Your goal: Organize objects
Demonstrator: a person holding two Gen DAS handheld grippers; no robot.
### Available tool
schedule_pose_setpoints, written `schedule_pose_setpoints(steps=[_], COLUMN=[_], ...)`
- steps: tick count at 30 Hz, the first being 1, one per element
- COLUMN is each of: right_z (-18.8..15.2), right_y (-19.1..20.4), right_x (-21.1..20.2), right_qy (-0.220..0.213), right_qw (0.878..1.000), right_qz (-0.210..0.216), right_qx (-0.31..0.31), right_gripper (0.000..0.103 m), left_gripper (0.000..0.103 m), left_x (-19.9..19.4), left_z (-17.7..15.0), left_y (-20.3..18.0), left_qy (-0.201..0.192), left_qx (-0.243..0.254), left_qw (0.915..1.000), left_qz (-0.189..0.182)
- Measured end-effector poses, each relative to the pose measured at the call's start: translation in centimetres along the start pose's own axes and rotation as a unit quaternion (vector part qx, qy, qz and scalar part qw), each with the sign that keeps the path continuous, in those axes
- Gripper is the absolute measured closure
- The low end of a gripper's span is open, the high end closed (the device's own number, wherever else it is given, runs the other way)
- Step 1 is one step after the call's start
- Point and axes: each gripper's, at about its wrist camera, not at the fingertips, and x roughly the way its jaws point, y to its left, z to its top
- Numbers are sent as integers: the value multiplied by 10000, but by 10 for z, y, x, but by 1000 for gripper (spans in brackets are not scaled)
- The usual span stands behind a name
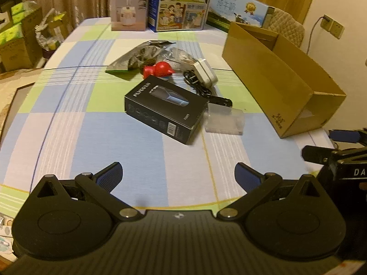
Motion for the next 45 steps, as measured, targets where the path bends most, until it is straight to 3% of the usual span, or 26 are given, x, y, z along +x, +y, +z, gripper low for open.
schedule_pose_setpoints(steps=[9,13,16,19,23,31,36,45], right_z=[19,27,32,37,45,55,59,68], right_y=[11,18,24,29,31,29,34,44], right_x=[18,36,51,68,91,137,162,192], right_qy=[-37,78,206,317,457,825,961,1123], right_qw=[9944,9881,9811,9726,9626,9408,9234,9077], right_qz=[686,866,1020,1168,1278,1538,1710,1761], right_qx=[-808,-1265,-1630,-1982,-2344,-2906,-3300,-3640], right_gripper=[5,10,15,17,20,28,30,30], left_gripper=[1,1,1,1,1,1,1,1], left_x=[-1,13,31,48,68,107,125,153], left_z=[35,52,61,65,72,90,98,107], left_y=[12,19,23,22,21,12,7,-1], left_qy=[77,193,327,348,247,386,618,940], left_qx=[966,1671,2257,3127,4215,5318,5742,6187], left_qw=[9952,9855,9730,9475,9020,8325,7982,7543], left_qz=[-126,-214,-364,-567,-908,-1503,-1716,-1988])
